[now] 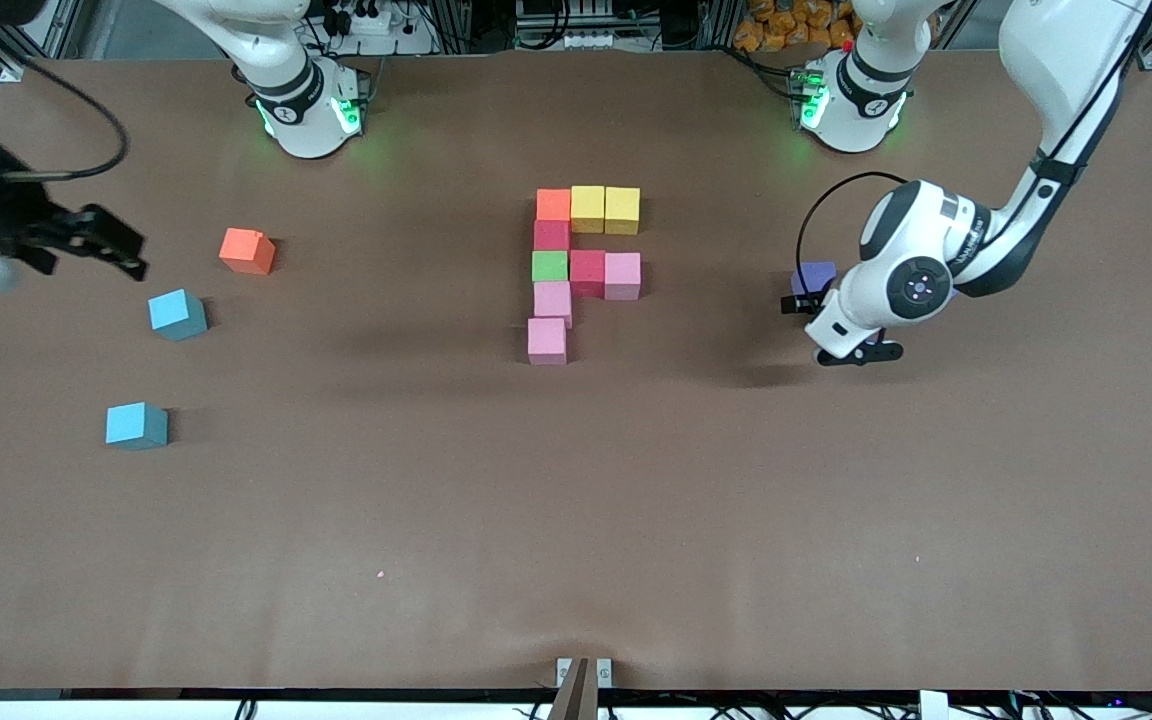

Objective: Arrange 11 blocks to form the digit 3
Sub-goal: 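Grasp the purple block with the left gripper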

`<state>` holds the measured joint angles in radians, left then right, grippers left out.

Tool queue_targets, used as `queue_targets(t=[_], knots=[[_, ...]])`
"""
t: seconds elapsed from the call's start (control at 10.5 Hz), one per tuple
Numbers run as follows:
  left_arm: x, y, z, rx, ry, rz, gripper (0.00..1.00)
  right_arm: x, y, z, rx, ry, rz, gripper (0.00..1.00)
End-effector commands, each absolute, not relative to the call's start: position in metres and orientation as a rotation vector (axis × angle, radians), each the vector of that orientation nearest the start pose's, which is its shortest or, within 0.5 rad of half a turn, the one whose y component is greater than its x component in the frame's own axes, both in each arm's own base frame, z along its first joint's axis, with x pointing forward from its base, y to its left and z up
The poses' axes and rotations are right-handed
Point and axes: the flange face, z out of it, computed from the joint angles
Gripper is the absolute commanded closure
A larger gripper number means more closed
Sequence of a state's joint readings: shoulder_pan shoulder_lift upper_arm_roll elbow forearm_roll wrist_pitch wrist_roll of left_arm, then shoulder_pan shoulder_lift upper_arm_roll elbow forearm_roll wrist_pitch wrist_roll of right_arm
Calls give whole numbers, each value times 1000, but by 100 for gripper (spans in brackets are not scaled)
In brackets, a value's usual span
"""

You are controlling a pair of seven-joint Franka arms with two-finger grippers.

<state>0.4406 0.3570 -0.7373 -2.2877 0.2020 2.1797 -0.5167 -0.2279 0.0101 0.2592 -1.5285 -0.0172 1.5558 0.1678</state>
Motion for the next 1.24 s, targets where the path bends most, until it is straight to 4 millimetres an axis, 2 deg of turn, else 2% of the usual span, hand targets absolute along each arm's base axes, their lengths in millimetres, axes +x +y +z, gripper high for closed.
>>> queue_targets(t=[0.0, 0.19, 0.29, 0.48, 0.76, 1.05, 1.15], knots=[[452, -152, 222, -3023, -98, 510, 0, 557, 10, 646, -3114, 227, -34, 0], [450, -153, 222, -3021, -75, 513, 0, 557, 15, 651, -3113, 212, -48, 0], [447, -152, 225, -3012, -61, 505, 0, 557, 25, 650, -3115, 188, -46, 0], [434, -158, 226, -2985, -22, 500, 0, 557, 32, 647, -3125, 170, -38, 0], [421, -152, 217, -2966, 27, 542, 0, 559, 32, 645, -3124, 156, -33, 0], [420, -144, 206, -2975, 22, 577, 0, 560, 30, 643, -3124, 163, -26, 0], [424, -135, 200, -2987, -13, 587, 0, 560, 30, 644, -3124, 166, -28, 0]])
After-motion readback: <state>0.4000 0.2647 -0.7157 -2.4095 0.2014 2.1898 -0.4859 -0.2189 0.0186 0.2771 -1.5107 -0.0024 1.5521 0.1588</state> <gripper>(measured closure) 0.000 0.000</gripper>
